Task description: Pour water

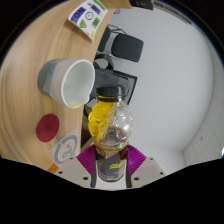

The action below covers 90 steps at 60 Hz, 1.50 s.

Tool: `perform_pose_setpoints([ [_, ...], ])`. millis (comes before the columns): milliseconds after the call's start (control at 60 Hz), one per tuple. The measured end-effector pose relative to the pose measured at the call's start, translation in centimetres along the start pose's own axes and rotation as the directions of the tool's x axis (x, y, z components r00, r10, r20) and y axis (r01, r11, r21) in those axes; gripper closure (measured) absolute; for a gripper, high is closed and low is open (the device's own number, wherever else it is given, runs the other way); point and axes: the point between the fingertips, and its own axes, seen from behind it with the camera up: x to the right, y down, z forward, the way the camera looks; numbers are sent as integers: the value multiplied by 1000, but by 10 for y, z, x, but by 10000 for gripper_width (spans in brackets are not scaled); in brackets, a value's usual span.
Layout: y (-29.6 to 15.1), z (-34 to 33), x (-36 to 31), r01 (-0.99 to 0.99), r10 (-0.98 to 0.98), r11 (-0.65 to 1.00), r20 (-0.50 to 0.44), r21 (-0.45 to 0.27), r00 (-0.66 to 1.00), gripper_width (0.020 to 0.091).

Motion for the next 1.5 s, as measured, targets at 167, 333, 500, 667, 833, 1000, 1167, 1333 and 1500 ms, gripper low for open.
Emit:
perform_pose_setpoints([
  [167, 3, -12, -5, -561, 542, 826, 209, 46, 814, 707],
  [333, -9, -23, -13, -925, 848, 381, 405, -16, 342, 707],
  [500, -26, -30, -35, -989, 854, 12, 515, -148, -67, 708],
  [667, -37, -17, -69, -963, 806, -142, 538, -229, -247, 707],
  [833, -41, -6, -104, -960, 807, -144, 533, -239, -254, 694],
  [1000, -39, -8, -101, -972, 801, -168, 553, -162, -230, 635],
  [1167, -34, -15, -112, -949, 793, -169, 535, -265, -290, 271],
  [1333, 1, -65, -105, -953, 840, -115, 485, -280, -244, 247],
  [1500, 23, -173, -89, -945, 842, -79, 486, -317, -233, 249],
])
